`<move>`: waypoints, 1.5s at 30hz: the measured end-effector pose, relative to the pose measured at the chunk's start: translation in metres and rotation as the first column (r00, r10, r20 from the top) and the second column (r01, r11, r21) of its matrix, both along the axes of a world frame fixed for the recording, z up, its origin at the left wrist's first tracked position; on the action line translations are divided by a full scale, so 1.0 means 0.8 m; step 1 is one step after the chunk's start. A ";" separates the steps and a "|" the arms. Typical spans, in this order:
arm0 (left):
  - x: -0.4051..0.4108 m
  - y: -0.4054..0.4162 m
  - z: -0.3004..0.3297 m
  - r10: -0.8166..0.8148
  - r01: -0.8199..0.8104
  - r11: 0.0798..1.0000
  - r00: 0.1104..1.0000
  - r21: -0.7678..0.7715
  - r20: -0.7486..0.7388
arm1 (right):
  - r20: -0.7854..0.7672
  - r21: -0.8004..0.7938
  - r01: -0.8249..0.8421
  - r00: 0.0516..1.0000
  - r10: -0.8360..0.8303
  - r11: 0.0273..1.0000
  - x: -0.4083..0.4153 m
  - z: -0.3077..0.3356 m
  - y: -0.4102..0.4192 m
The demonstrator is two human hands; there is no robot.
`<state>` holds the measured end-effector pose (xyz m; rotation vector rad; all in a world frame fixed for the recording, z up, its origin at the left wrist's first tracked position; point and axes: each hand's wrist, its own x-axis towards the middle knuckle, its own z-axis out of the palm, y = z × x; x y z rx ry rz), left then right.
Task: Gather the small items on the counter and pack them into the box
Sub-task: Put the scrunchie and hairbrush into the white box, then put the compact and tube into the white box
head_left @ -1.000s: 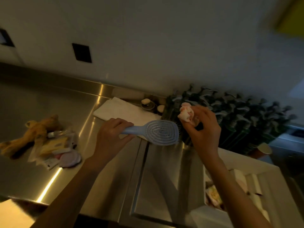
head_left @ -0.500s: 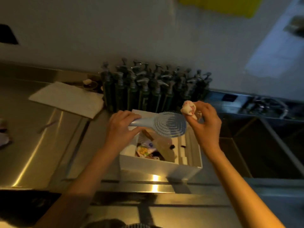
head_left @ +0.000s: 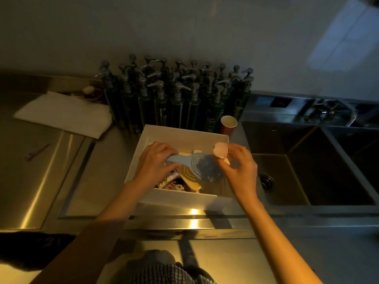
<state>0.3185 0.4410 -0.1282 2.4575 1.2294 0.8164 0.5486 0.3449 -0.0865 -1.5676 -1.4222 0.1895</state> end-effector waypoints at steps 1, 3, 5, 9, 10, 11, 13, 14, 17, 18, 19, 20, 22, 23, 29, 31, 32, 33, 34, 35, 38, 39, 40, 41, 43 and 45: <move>0.001 0.004 0.000 -0.007 0.007 1.000 1.000 -0.013 -0.017 | -0.013 -0.004 0.004 1.000 -0.004 1.000 -0.003 0.001 0.003; 0.004 0.012 0.002 -0.033 0.032 0.999 0.996 -0.015 -0.078 | -0.025 -0.019 0.012 1.000 -0.012 1.000 -0.009 0.002 0.009; 0.006 0.022 0.007 -0.069 0.069 0.998 0.988 -0.001 -0.137 | -0.023 -0.029 0.012 1.000 -0.012 1.000 -0.011 0.002 0.017; 0.004 0.037 0.021 -0.040 0.044 0.999 0.986 0.019 -0.159 | -0.029 -0.079 -0.027 0.999 0.024 0.996 -0.018 -0.005 0.042; 0.002 0.039 0.023 -0.014 0.018 1.000 0.988 0.024 -0.151 | -0.037 -0.103 -0.036 0.999 0.032 0.994 -0.021 -0.006 0.048; 0.000 0.039 0.025 0.010 -0.006 0.999 0.990 0.031 -0.141 | -0.039 -0.128 -0.044 0.998 0.039 0.991 -0.025 -0.007 0.055; -0.005 0.041 0.028 0.046 -0.041 0.998 0.991 0.037 -0.127 | 0.006 -0.171 -0.056 0.998 0.058 0.984 -0.033 -0.011 0.071; -0.008 0.042 0.028 0.063 -0.059 0.997 0.991 0.040 -0.121 | 0.059 -0.200 -0.048 0.996 0.061 0.979 -0.036 -0.014 0.078; -0.015 0.041 0.025 0.101 -0.095 0.994 0.989 0.059 -0.105 | 0.161 -0.307 -0.003 0.985 0.055 0.952 -0.048 -0.021 0.091; -0.018 0.040 0.024 0.105 -0.099 0.993 0.989 0.061 -0.100 | 0.157 -0.329 -0.004 0.986 0.059 0.944 -0.052 -0.023 0.093; -0.021 0.038 0.025 0.110 -0.105 0.993 0.989 0.054 -0.095 | 0.145 -0.349 -0.010 0.987 0.065 0.937 -0.055 -0.024 0.094; -0.023 0.036 0.025 0.116 -0.112 0.993 0.989 0.046 -0.089 | 0.136 -0.361 -0.021 0.988 0.075 0.932 -0.058 -0.024 0.093; -0.026 0.034 0.028 0.124 -0.121 0.992 0.990 0.043 -0.069 | 0.142 -0.351 -0.052 0.984 0.108 0.935 -0.062 -0.020 0.091; -0.027 0.033 0.030 0.125 -0.122 0.991 0.990 0.046 -0.058 | 0.157 -0.336 -0.062 0.980 0.121 0.940 -0.063 -0.016 0.090; -0.024 0.023 0.045 0.167 -0.163 0.980 0.986 0.116 -0.021 | 0.292 -0.079 -0.074 0.952 0.094 0.994 -0.074 0.035 0.072; -0.029 0.018 0.052 0.201 -0.199 0.968 0.980 0.156 0.003 | 0.307 -0.017 -0.083 0.948 0.084 0.996 -0.083 0.048 0.063; -0.033 0.015 0.055 0.219 -0.218 0.960 0.976 0.178 0.015 | 0.315 0.005 -0.091 0.945 0.085 0.996 -0.088 0.051 0.059; -0.038 0.011 0.058 0.241 -0.241 0.950 0.970 0.200 0.022 | 0.330 0.022 -0.104 0.940 0.091 0.994 -0.094 0.052 0.057; -0.044 0.006 0.060 0.269 -0.266 0.936 0.963 0.229 0.022 | 0.350 0.030 -0.119 0.931 0.101 0.992 -0.101 0.051 0.054; -0.052 0.001 0.061 0.301 -0.295 0.920 0.954 0.258 0.017 | 0.369 0.027 -0.138 0.922 0.118 0.990 -0.109 0.047 0.053; -0.084 -0.024 0.056 0.409 -0.396 0.864 0.912 0.312 0.027 | 0.388 0.003 -0.213 0.901 0.195 0.977 -0.145 0.032 0.047; -0.097 -0.035 0.050 0.444 -0.432 0.847 0.895 0.310 0.033 | 0.390 -0.001 -0.238 0.894 0.220 0.971 -0.159 0.025 0.045; -0.112 -0.048 0.044 0.484 -0.469 0.829 0.875 0.304 0.030 | 0.394 -0.012 -0.263 0.886 0.246 0.965 -0.172 0.017 0.043; -0.127 -0.062 0.037 0.526 -0.507 0.810 0.851 0.295 0.017 | 0.399 -0.029 -0.288 0.875 0.276 0.957 -0.186 0.010 0.041; -0.158 -0.091 0.021 0.603 -0.573 0.766 0.798 0.292 -0.016 | 0.397 -0.068 -0.345 0.852 0.342 0.936 -0.213 -0.004 0.036; -0.187 -0.122 0.010 0.655 -0.619 0.729 0.754 0.292 -0.038 | 0.378 -0.107 -0.397 0.832 0.407 0.912 -0.239 -0.016 0.029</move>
